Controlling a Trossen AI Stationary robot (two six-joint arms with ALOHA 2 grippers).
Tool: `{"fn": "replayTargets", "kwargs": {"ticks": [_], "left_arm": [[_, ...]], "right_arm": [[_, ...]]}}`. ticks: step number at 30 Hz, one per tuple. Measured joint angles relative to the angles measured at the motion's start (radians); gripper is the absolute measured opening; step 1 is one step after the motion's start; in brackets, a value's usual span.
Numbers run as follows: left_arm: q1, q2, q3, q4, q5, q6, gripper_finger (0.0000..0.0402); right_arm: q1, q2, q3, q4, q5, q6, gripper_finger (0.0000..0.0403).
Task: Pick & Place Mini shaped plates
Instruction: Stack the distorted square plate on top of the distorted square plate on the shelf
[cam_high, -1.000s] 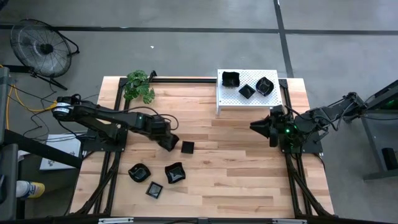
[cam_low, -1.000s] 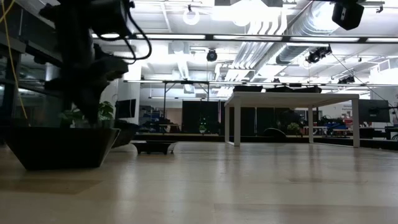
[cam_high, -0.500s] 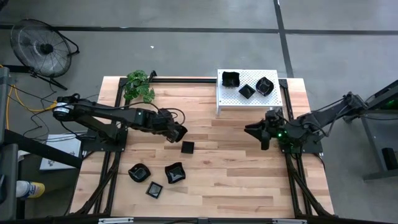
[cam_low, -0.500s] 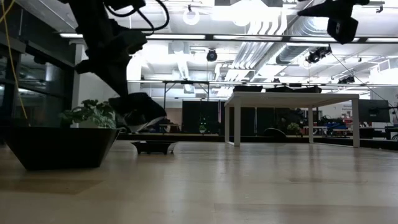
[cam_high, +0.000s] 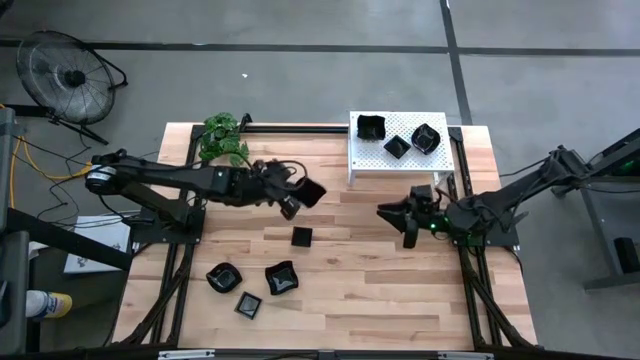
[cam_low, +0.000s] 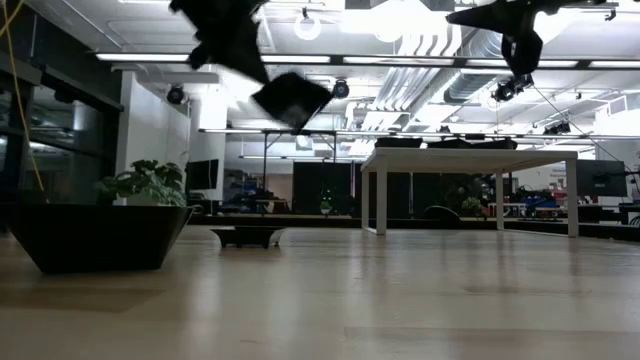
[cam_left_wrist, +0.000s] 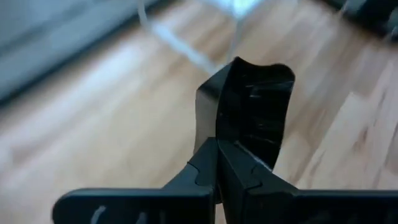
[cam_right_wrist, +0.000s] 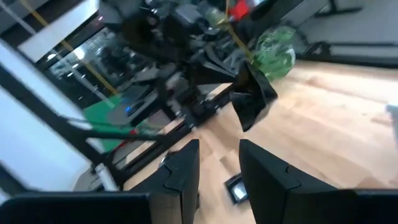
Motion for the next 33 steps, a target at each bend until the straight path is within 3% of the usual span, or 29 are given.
{"fn": "replayTargets", "kwargs": {"ticks": [7, 13, 19, 26, 33], "left_arm": [[-0.016, 0.000, 0.074, 0.250, -0.204, 0.345, 0.0000], [-0.034, 0.000, 0.078, 0.524, -0.305, 0.628, 0.0000], [-0.034, 0.024, 0.078, 0.725, -0.297, 0.794, 0.0000], [-0.033, 0.084, 0.077, 0.942, -0.265, 1.001, 0.0000], [-0.032, 0.110, 0.079, 1.030, -0.294, 1.096, 0.0000]], "right_arm": [[0.000, 0.064, 0.000, 0.125, 0.151, -0.113, 0.0108], [-0.010, 0.101, 0.001, 0.299, 0.285, -0.306, 0.0108], [-0.098, 0.151, 0.021, 0.461, 0.258, -0.528, 0.0108], [-0.204, 0.242, 0.143, 0.467, 0.196, -0.707, 0.0108], [-0.218, 0.306, 0.241, 0.466, 0.293, -0.831, 0.0108]]}}
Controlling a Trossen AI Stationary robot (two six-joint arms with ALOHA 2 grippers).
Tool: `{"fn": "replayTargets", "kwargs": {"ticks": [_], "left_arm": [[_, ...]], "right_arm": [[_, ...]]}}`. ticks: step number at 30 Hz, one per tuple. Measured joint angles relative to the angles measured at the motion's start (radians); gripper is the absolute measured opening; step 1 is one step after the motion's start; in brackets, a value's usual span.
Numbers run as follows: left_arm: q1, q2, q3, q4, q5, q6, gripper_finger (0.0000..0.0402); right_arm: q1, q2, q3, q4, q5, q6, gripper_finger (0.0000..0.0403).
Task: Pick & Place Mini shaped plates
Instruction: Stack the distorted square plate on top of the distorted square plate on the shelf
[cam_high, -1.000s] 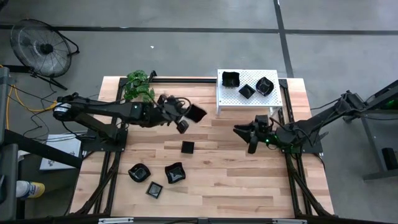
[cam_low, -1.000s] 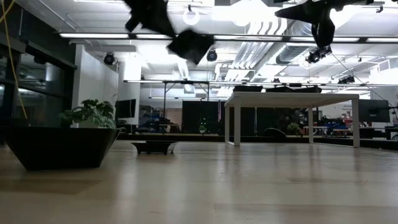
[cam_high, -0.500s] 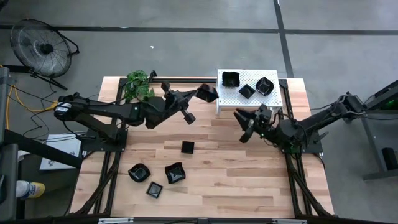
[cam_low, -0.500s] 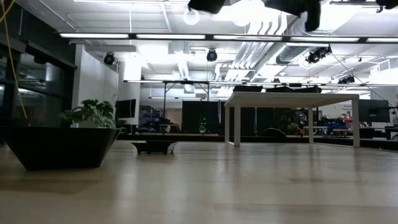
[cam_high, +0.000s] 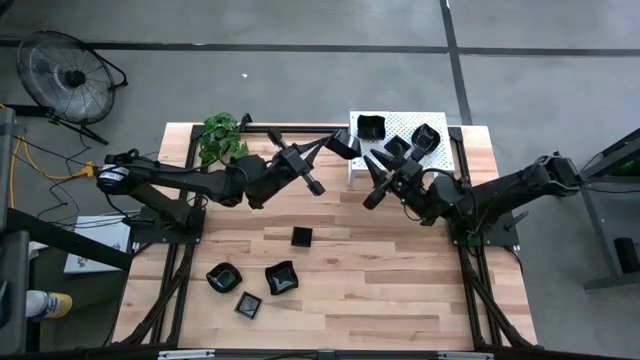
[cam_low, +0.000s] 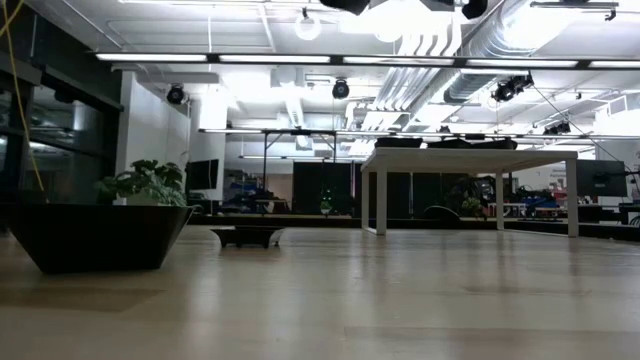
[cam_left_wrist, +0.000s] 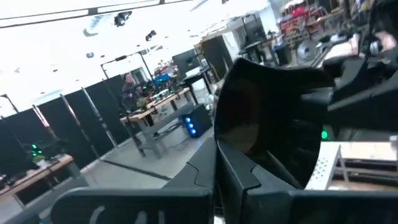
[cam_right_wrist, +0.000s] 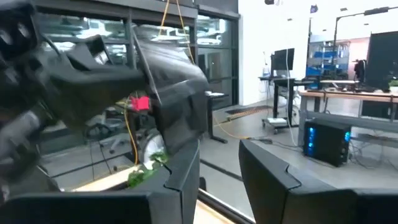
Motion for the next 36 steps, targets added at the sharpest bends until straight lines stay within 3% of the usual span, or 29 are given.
{"fn": "replayTargets", "kwargs": {"ticks": [4, 9, 19, 23, 30, 36], "left_arm": [[0.000, 0.003, -0.001, 0.043, -0.028, 0.067, 0.0000], [0.019, 0.003, -0.001, 0.095, -0.049, 0.137, 0.0000], [0.105, 0.006, -0.001, 0.115, 0.110, 0.138, 0.0000], [0.121, 0.006, -0.001, 0.113, 0.135, 0.138, 0.0000], [0.138, 0.006, -0.001, 0.107, 0.150, 0.164, 0.0000], [0.138, 0.006, -0.001, 0.107, 0.150, 0.175, 0.0000]], "right_arm": [[0.005, 0.001, 0.020, -0.027, -0.037, 0.023, 0.0108], [0.016, 0.001, 0.024, -0.030, -0.011, 0.030, 0.0108], [-0.061, 0.001, 0.024, -0.020, -0.052, 0.093, 0.0108], [-0.090, 0.001, 0.024, -0.014, -0.140, 0.101, 0.0108], [-0.099, 0.069, 0.024, 0.020, -0.140, 0.112, 0.0109], [-0.094, 0.116, 0.024, 0.113, -0.075, 0.120, 0.0128]]}}
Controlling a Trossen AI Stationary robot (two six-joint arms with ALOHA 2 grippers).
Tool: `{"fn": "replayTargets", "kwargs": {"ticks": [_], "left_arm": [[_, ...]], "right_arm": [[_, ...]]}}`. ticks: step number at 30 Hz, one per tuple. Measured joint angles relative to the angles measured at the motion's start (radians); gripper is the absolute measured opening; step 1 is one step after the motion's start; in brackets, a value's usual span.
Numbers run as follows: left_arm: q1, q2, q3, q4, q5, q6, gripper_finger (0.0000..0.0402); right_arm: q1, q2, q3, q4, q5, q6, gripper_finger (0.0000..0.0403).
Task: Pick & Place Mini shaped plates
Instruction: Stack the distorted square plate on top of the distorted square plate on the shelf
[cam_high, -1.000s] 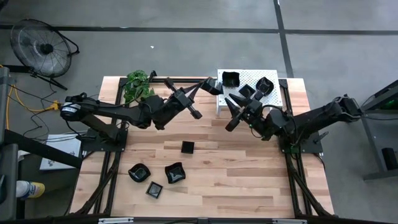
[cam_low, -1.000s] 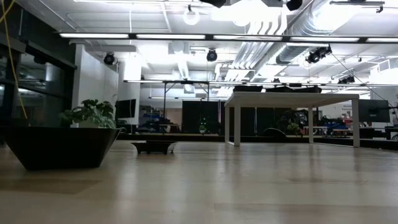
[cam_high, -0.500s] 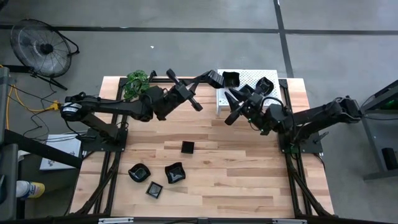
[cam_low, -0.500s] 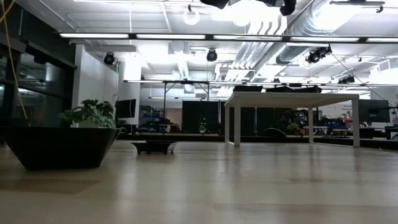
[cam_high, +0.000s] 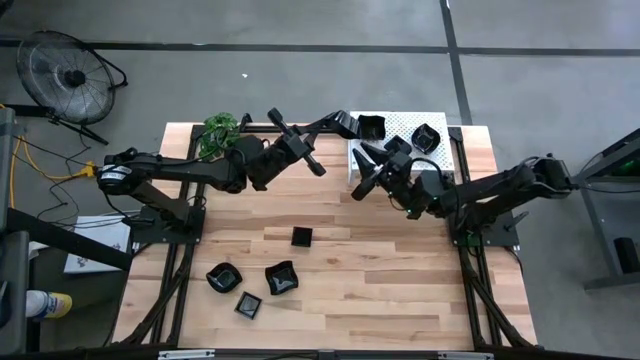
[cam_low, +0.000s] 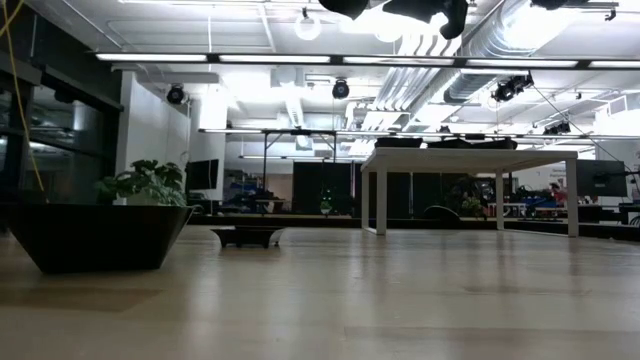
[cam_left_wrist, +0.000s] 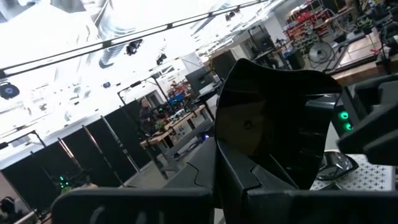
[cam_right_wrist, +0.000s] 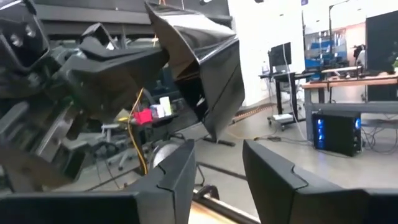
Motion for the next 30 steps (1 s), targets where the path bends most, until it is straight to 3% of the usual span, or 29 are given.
{"fn": "replayTargets", "kwargs": {"ticks": [15, 24, 30], "left_arm": [[0.000, 0.000, 0.000, -0.031, 0.006, 0.014, 0.0000], [0.000, 0.000, 0.000, -0.039, 0.011, 0.014, 0.0000], [0.000, 0.000, 0.000, -0.049, 0.030, 0.014, 0.0000]], "right_arm": [[-0.046, 0.062, 0.000, 0.151, -0.053, -0.008, 0.0169], [-0.081, 0.062, 0.002, 0.171, -0.141, 0.015, 0.0156], [-0.088, 0.062, 0.002, 0.171, -0.141, 0.016, 0.0141]]}}
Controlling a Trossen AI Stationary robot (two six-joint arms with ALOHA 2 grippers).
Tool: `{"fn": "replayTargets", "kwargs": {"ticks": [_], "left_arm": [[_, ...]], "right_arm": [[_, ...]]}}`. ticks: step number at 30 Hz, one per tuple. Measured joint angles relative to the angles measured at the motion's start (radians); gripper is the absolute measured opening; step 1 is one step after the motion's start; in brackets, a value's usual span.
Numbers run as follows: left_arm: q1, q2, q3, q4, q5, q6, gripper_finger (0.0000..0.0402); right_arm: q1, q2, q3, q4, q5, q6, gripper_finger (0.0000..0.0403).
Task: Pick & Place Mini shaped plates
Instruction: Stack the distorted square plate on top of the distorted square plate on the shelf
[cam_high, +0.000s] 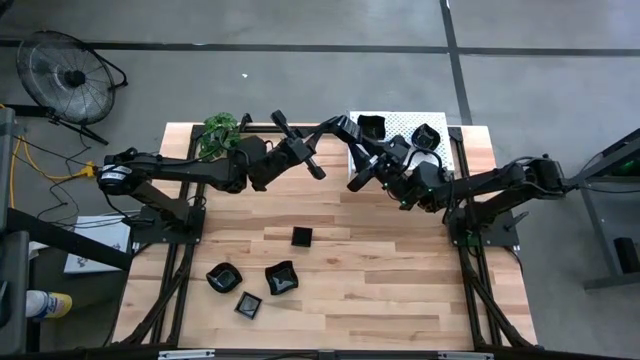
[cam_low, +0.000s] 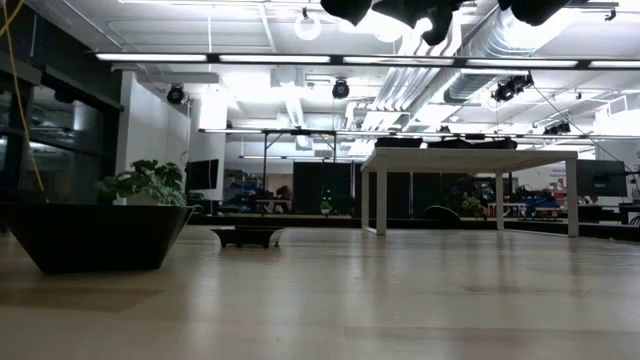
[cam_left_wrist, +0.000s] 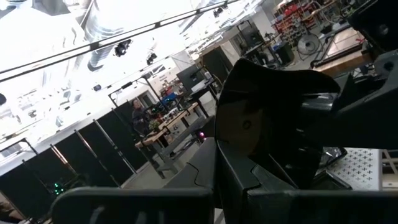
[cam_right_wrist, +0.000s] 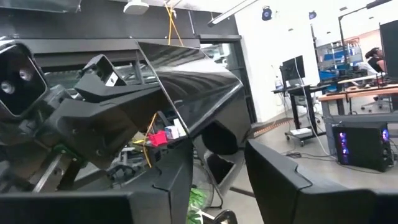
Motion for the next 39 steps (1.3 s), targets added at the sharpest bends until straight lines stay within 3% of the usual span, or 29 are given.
{"fn": "replayTargets", "kwargs": {"ticks": [19, 26, 35, 39], "left_arm": [[0.000, 0.000, 0.000, -0.026, 0.023, 0.000, 0.0001], [0.000, -0.001, 0.000, -0.031, 0.086, 0.008, 0.0001], [-0.001, -0.001, 0.000, -0.033, 0.105, 0.042, 0.0001], [0.000, -0.001, 0.000, -0.035, 0.106, 0.053, 0.0022]], "right_arm": [[0.000, 0.000, 0.000, 0.002, 0.024, -0.004, 0.0035], [-0.001, 0.000, 0.000, 0.017, 0.040, 0.000, 0.0008], [0.000, -0.001, 0.000, 0.019, 0.051, 0.001, 0.0001], [0.000, -0.001, -0.001, 0.019, 0.052, 0.001, 0.0001]]}}
